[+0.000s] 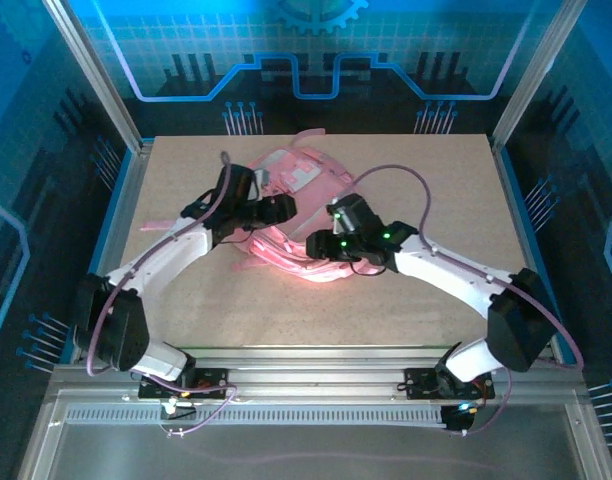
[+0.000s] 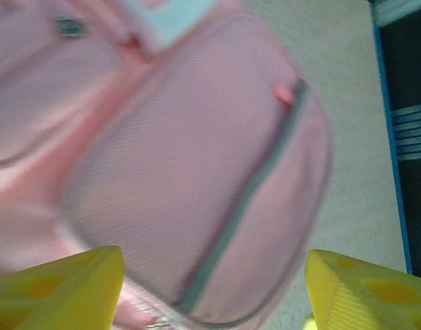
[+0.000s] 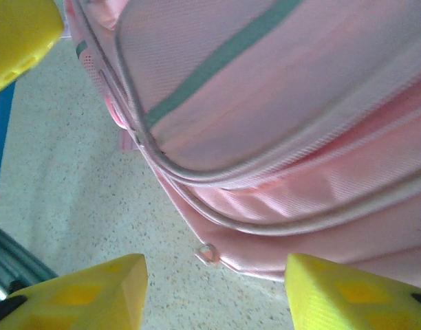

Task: Pack the student bag
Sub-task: Close the student bag at the top-center of the table, then zip the student bag at the top-center of the table.

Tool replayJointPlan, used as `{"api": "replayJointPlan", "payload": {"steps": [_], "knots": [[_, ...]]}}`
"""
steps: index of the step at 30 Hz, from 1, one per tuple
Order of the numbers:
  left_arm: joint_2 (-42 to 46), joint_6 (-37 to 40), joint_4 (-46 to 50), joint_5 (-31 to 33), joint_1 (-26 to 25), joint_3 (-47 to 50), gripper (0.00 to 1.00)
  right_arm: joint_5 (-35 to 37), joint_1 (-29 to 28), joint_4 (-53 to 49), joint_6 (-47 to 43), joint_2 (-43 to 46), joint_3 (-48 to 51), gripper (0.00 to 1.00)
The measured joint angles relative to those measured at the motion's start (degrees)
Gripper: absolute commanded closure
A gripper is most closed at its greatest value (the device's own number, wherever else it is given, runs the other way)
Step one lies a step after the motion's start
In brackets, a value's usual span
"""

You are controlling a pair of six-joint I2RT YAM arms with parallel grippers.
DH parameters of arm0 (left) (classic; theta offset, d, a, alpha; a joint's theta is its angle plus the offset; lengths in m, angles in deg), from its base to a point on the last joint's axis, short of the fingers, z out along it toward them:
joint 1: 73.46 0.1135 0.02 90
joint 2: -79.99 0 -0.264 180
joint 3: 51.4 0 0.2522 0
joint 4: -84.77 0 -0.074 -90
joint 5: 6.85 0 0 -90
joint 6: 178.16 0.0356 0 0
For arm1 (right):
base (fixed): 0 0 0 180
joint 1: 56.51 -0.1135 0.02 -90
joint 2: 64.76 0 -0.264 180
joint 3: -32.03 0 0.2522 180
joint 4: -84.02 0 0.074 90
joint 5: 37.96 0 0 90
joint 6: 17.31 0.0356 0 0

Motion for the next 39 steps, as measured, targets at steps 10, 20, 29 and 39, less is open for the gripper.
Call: {"api": "replayJointPlan", "payload": {"steps": [10,20,29,39], "knots": [[3.61,-11.19,-10.14,0.68,9.14,15.21,0.29,11.10,-8.00,-0.50,2.32,-11.34,-9.84,0.55],[1.70,-15.04,-19.89,0.61,10.05,20.83,0.44,17.03,-9.70,-1.42,7.58,-17.86,-12.02,0.59],[-5.86,-15.93,-27.23,-0.70,10.05,21.09,0.64,19.10,-10.86,-1.42,9.77,-17.38,-12.02,0.59],[-8.37,-18.47,-34.86,-3.28,9.55,22.34,0.94,19.21,-11.15,-1.03,11.85,-16.20,-11.56,0.60]]}}
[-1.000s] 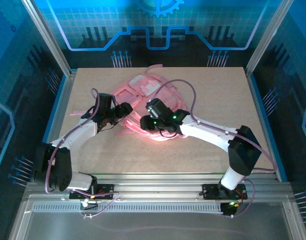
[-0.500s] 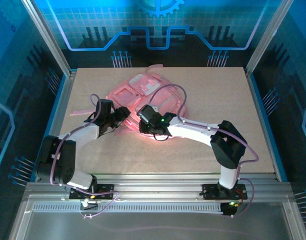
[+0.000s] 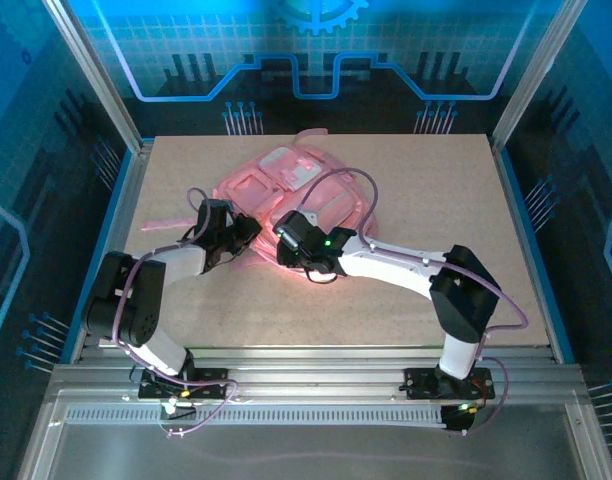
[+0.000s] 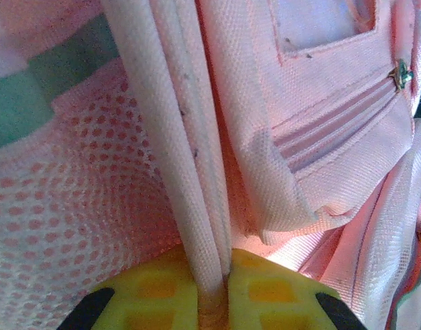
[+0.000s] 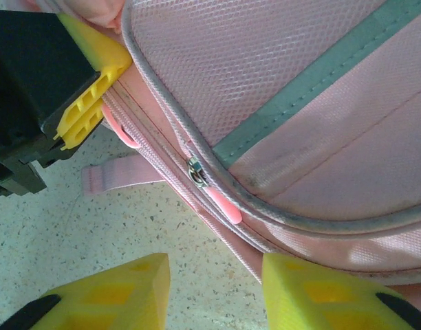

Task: Pack the student bag
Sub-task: Zip the student bag at the top-center of the table.

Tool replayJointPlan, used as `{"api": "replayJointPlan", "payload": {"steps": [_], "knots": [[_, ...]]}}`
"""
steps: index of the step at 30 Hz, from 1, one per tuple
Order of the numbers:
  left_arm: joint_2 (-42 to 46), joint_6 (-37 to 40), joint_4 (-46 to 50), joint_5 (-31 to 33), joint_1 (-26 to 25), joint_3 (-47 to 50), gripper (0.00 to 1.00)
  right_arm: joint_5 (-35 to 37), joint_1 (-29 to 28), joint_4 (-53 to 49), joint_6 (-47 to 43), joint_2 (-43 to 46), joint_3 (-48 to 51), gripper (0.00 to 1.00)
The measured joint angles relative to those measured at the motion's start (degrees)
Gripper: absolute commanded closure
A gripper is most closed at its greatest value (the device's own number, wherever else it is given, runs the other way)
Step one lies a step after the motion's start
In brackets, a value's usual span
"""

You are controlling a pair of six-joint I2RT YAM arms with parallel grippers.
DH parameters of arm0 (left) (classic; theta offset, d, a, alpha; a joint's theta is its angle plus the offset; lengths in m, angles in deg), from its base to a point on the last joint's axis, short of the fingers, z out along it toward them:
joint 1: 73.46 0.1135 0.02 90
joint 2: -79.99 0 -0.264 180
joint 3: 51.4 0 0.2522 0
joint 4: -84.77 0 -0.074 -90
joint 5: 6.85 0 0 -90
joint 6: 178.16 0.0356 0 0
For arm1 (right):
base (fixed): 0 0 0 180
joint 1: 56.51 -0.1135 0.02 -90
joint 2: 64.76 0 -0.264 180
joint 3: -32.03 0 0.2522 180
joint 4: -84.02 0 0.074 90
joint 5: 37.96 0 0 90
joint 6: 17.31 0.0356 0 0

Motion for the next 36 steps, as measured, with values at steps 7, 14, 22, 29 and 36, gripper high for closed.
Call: {"api": "replayJointPlan", "payload": {"steps": [7,14,22,29,36], "knots": [[1.11,-1.46,-2.12,0.50,-2.16,1.64,0.96,1.07,0.68,0.50,0.04,-1.03,0.04,0.60],[2.47,-2.56,-2.43,1.99,-3.85,2.08,0.94,4.07,1.49,0.46,0.17,-4.76,0.15,0.67],[3.19,-2.60,-2.40,2.45,-4.79,2.51,0.94,7.78,1.99,3.32,1.05,-4.76,2.47,0.72],[3.19,-2.97,-2.84,2.51,-4.79,2.51,0.93,12.07,1.97,1.38,0.20,-8.09,-1.36,1.00],[3.19,-2.71,-1.95,1.73,-4.39,1.90,0.93,10.10,3.10,2.16,-5.95,-5.84,0.44,1.00]]}}
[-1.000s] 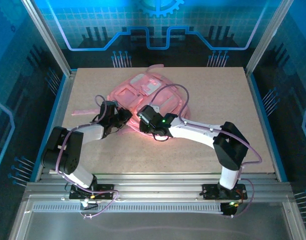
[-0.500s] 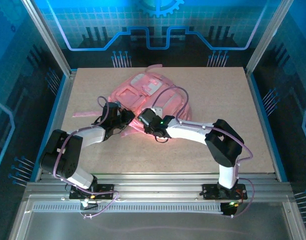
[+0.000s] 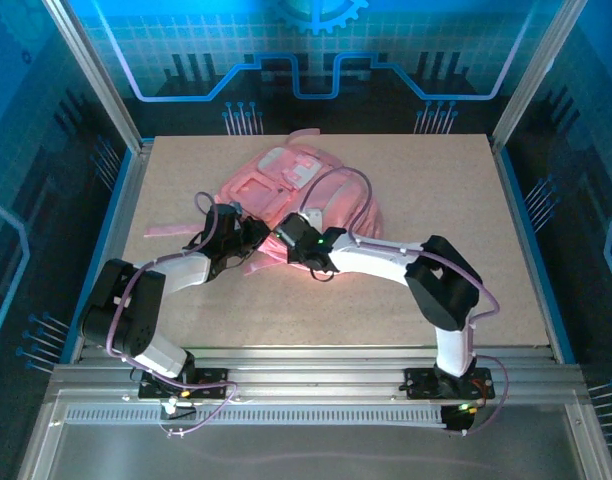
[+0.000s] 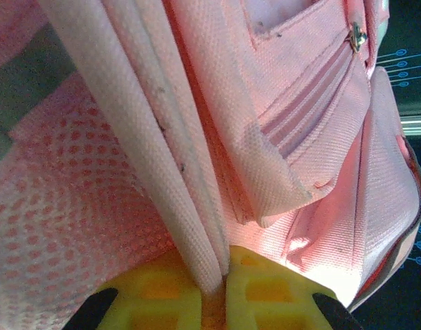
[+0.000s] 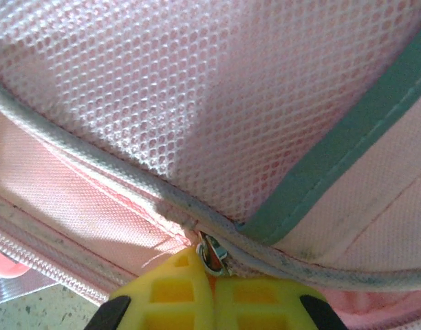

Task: Pack the student bag
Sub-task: Zip the student bag at the top-center of the table.

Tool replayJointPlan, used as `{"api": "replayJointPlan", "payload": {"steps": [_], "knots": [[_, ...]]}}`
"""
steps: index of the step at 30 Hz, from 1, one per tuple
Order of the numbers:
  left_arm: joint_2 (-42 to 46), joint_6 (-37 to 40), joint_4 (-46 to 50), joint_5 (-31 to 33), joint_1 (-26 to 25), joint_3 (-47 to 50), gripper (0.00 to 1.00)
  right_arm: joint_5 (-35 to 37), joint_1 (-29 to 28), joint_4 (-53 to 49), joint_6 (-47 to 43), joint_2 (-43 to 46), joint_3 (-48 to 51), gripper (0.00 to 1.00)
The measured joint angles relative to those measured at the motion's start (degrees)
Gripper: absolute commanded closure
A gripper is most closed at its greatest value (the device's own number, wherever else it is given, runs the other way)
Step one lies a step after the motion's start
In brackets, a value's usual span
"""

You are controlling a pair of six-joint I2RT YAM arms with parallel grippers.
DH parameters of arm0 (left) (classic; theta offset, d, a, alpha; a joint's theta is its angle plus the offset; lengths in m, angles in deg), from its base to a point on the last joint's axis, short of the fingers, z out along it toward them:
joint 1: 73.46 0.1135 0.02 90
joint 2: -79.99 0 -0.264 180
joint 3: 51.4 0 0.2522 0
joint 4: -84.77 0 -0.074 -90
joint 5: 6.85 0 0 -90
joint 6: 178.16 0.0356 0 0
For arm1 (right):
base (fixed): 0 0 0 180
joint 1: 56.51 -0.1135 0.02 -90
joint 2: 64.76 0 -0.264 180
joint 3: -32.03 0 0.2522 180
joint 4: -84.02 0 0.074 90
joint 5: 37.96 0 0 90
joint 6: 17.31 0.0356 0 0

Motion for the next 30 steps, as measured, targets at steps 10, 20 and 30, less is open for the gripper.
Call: {"api": "replayJointPlan", "payload": {"steps": [10,20,30], "knots": [[-0.87,3.15,5.81,-6.05,0.83,-6.51,0.92,-11.67,7.43,1.81,-15.17,9.51,7.02,1.00],[-5.70,6.27,8.55,-9.20,1.86,-11.41,0.93,-24.11,15.82,-1.07,-27.36,13.53,10.12,1.00],[-13.22,9.92,12.24,-11.15,2.89,-19.63,0.90,-27.43,17.40,-6.27,-32.89,13.49,6.29,1.00]]}}
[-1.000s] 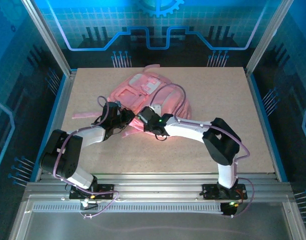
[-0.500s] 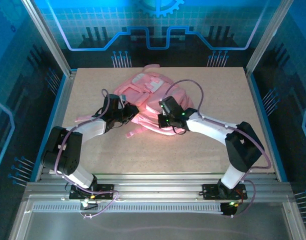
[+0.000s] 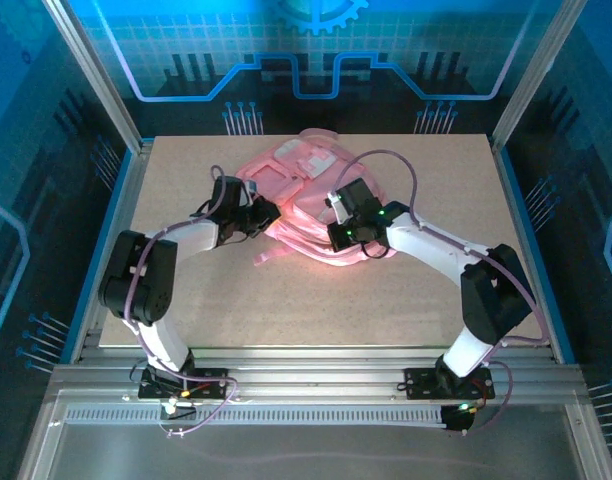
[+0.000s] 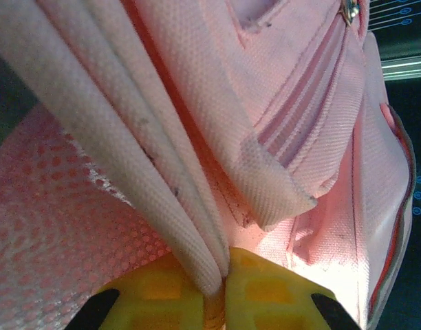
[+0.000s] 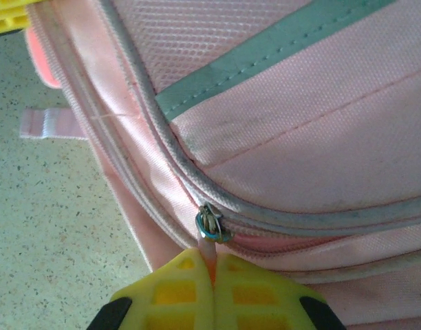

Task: Pack the student bag
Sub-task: Zip the student bag at the top-center of the table.

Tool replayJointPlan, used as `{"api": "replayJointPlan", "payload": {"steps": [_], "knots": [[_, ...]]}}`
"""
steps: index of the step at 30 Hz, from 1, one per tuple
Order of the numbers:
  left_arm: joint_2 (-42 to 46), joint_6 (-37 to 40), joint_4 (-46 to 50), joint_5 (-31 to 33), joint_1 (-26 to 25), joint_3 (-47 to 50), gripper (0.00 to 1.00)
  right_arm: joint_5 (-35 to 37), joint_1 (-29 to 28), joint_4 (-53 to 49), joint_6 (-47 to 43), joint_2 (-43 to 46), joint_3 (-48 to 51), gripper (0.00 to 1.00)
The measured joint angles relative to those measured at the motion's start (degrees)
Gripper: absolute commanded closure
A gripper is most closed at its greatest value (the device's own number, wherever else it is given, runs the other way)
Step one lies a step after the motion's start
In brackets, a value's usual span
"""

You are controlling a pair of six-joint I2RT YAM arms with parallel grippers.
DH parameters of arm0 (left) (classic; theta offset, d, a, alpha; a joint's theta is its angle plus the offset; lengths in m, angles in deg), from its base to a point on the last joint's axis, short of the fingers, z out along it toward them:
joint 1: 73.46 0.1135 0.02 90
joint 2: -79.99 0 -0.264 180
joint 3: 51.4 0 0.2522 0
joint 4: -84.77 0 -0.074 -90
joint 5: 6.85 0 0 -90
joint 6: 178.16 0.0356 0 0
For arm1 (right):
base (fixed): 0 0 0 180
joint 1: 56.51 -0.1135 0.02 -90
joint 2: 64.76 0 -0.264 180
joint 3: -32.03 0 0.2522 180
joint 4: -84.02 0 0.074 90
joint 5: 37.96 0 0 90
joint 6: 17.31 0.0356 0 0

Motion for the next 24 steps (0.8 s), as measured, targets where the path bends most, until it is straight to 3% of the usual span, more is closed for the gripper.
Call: {"api": "replayJointPlan", "payload": {"steps": [4,8,11,16,24], "knots": [[-4.55,1.53,3.08,-0.94,0.42,-6.14,0.83,-2.91,0.11,1.68,1.29,-0.24,-0.15,1.00],[-8.02,2.23,4.90,0.02,1.97,-12.02,0.52,-6.80,-0.26,2.99,4.55,-2.80,-1.81,1.00],[-7.93,2.12,5.29,1.97,3.65,-13.40,0.42,-9.77,-1.16,3.34,7.02,-6.38,-4.76,1.00],[-2.58,1.81,5.88,3.89,4.72,-9.38,0.38,-13.55,-3.32,3.30,10.27,-13.44,-13.44,1.00],[15.21,-5.77,0.66,4.31,4.00,11.69,0.39,-16.61,-4.46,3.50,13.46,-17.55,-21.40,1.00]]}}
